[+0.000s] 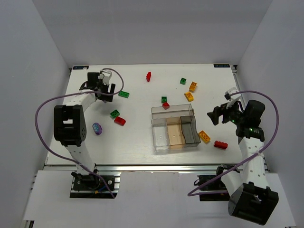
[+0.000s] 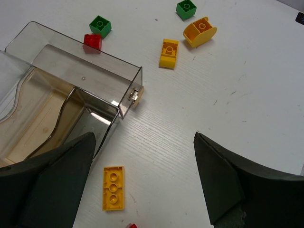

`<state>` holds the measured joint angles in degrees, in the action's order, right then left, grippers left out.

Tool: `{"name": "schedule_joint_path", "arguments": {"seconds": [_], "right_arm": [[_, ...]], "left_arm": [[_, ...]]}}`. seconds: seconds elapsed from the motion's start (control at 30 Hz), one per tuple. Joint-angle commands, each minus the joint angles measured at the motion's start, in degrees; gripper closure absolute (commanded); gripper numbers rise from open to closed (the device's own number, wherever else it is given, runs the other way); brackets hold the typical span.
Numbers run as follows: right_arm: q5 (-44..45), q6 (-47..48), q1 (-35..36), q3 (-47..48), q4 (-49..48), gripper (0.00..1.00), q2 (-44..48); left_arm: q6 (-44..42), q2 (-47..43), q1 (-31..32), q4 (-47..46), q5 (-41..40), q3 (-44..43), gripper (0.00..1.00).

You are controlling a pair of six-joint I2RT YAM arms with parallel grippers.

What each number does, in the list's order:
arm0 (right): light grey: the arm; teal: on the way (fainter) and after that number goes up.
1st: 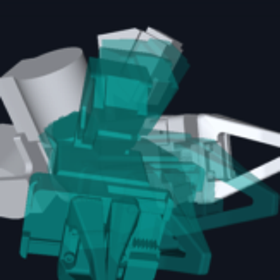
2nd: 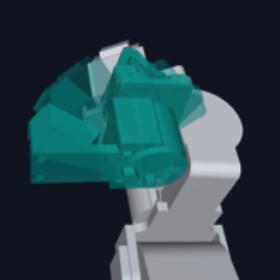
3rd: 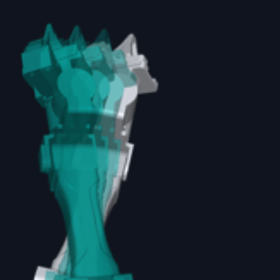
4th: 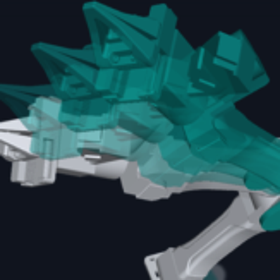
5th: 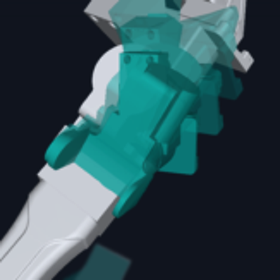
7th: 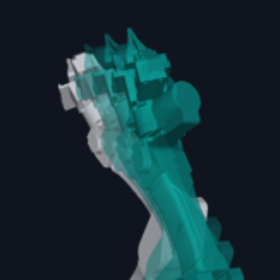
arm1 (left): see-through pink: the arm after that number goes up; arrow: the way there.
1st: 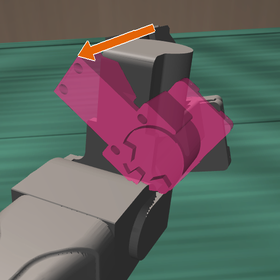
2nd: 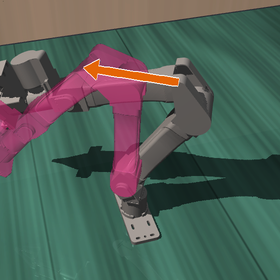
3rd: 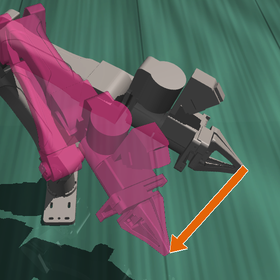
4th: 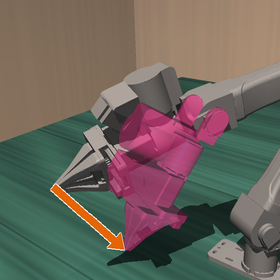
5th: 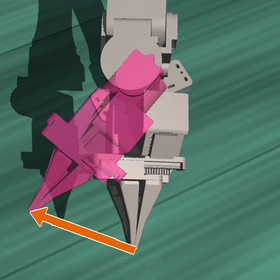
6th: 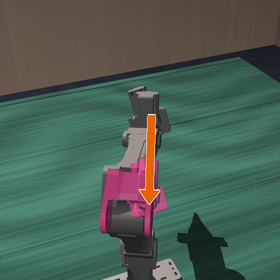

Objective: Sort the legos into containers by color

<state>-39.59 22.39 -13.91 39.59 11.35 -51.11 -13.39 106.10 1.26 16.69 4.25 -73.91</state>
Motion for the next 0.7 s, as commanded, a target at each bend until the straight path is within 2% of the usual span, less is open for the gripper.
{"name": "schedule_joint_path", "arguments": {"seconds": [0.0,0.2,0.4,0.67], "right_arm": [[-0.31,1.34,-0.24,0.57,0.07,0.11,0.92],[0.13,1.25,-0.24,0.05,-0.1,0.11,2.86],[0.57,1.34,-0.15,-0.04,-0.28,0.11,3.04],[1.19,1.34,-0.32,-0.13,-0.81,0.11,3.21]], "left_arm": [[-5.41,3.05,0.06,-1.49,0.41,-2.37,0.07],[-8.32,6.57,0.59,-4.47,0.15,-4.92,0.09],[-8.41,9.73,0.59,-2.71,-1.0,-9.85,0.1],[-7.44,11.58,0.59,-1.4,0.4,-9.32,0.22]]}}
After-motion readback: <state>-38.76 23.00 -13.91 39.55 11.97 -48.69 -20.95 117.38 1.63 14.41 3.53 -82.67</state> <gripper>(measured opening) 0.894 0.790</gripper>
